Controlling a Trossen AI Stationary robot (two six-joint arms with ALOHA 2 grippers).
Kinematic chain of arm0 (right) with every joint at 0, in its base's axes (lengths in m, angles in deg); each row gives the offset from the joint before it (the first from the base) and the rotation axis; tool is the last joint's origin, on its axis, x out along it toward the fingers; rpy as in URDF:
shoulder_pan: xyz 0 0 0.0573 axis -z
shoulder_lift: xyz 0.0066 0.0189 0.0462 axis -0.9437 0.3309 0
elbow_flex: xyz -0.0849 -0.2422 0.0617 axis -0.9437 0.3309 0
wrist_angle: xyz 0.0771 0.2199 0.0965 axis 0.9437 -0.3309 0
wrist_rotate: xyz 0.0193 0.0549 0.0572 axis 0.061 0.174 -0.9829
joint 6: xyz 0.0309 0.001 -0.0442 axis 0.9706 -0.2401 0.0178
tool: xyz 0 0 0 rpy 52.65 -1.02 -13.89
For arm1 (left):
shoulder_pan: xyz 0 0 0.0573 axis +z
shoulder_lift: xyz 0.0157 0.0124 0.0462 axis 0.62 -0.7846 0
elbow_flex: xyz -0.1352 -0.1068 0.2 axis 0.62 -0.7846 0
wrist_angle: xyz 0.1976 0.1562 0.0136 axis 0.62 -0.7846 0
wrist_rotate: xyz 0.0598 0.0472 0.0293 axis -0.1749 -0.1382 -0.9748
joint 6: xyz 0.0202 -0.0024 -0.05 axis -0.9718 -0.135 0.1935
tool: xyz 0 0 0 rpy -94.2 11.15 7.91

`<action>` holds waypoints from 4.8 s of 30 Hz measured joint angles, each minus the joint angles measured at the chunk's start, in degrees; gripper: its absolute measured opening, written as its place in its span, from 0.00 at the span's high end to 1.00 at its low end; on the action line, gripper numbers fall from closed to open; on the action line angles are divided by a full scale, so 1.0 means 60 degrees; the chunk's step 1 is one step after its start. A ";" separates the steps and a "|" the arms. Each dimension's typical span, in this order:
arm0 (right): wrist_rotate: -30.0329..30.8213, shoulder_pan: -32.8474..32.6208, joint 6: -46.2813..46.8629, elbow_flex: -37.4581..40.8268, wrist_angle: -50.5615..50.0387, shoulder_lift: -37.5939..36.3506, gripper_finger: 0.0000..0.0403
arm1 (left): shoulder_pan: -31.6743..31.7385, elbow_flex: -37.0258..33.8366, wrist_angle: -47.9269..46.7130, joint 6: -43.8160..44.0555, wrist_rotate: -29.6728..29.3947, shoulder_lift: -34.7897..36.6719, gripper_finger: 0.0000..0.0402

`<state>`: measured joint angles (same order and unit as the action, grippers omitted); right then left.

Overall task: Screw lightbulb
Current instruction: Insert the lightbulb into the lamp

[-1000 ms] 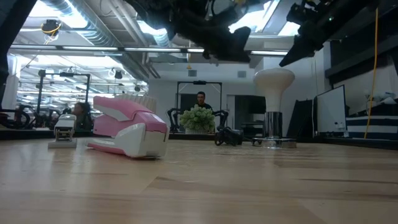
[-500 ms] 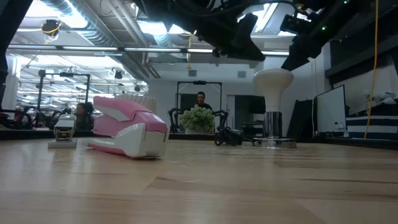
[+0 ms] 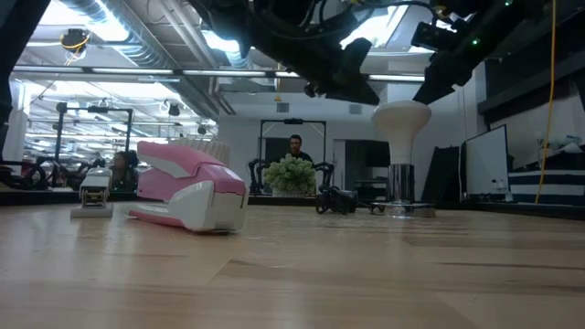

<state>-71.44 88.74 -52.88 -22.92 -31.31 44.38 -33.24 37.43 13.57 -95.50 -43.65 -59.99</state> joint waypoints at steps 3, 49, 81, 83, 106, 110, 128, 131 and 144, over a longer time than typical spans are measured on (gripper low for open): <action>-0.0007 0.0000 0.0000 0.0000 -0.0010 0.0000 0.99 | -0.0026 -0.0124 0.0139 -0.0017 0.0039 0.0000 1.00; -0.1611 -0.0022 0.0296 0.0004 -0.0476 -0.0087 0.99 | 0.0518 -0.0115 0.0884 0.0043 -0.1253 -0.0525 1.00; -0.1570 -0.0015 0.0259 0.0036 0.1014 -0.0058 0.99 | 0.0687 -0.0126 0.0940 -0.0275 -0.2509 -0.0253 1.00; -0.1392 -0.0015 0.0224 0.0036 0.1025 -0.0062 0.99 | 0.0670 -0.0130 0.0892 -0.0318 -0.2778 -0.0197 1.00; 0.0145 -0.0004 -0.0732 0.0015 0.0778 -0.0051 0.99 | -0.0416 -0.0126 0.0232 -0.0810 -0.0988 0.0189 1.00; 0.0140 -0.0004 -0.0521 0.0015 0.0699 -0.0051 0.99 | -0.0368 -0.0126 0.0189 -0.0557 -0.0994 0.0162 1.00; -0.0687 -0.0007 0.0266 0.0099 0.0436 -0.0011 0.99 | -0.0197 -0.0123 0.0281 -0.0271 -0.1382 -0.0226 1.00; -0.0780 -0.0007 0.0299 0.0177 0.0516 -0.0011 0.99 | -0.0197 -0.0123 0.0250 -0.0271 -0.1641 -0.0226 1.00; -0.1123 -0.0007 0.0539 0.0219 0.0645 0.0007 0.99 | 0.0113 -0.0123 0.0189 0.0184 -0.1978 -0.0226 1.00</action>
<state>-78.17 88.70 -49.65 -21.61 -27.43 44.42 -32.56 36.69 14.71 -94.40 -55.52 -61.35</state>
